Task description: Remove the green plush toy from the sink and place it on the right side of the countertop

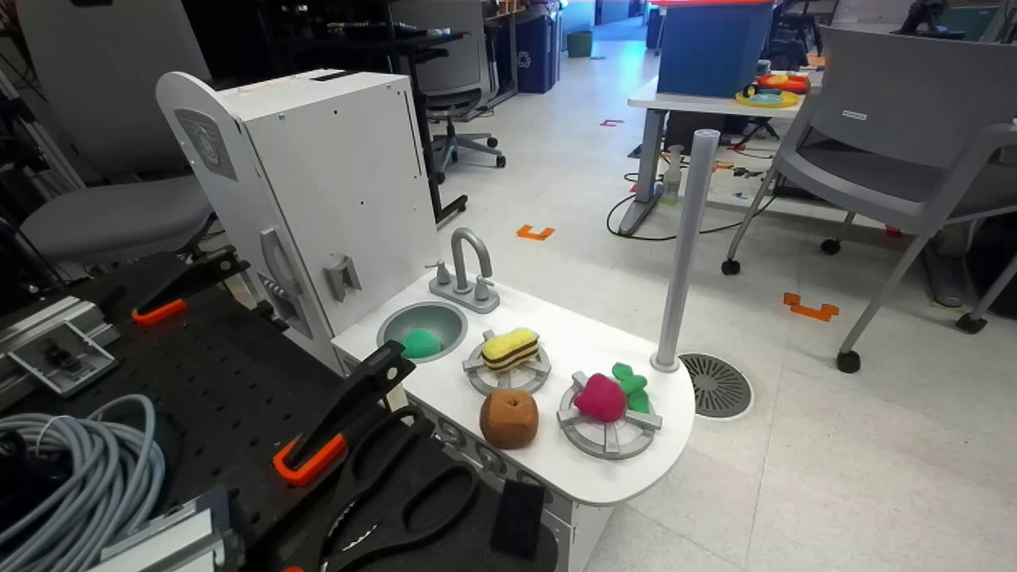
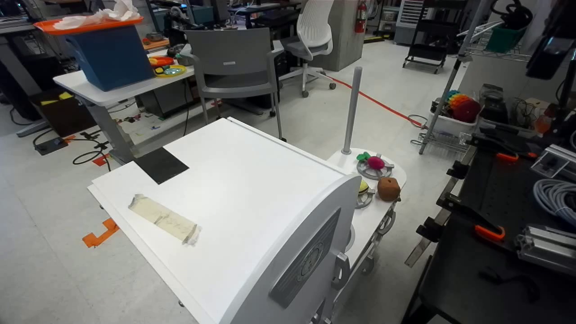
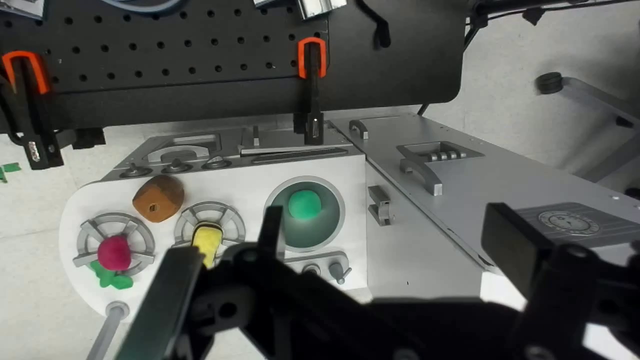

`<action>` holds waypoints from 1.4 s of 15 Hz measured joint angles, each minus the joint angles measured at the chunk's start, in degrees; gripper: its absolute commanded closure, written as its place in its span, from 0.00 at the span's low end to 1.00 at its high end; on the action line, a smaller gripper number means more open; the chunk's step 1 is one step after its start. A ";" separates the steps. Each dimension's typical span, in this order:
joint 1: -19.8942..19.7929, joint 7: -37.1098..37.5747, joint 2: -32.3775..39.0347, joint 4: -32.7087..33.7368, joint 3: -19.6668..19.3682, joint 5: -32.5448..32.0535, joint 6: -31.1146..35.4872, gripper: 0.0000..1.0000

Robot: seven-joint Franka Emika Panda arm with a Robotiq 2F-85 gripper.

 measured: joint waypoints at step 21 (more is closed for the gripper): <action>1.34 12.27 78.01 47.79 -7.08 -19.83 21.48 0.00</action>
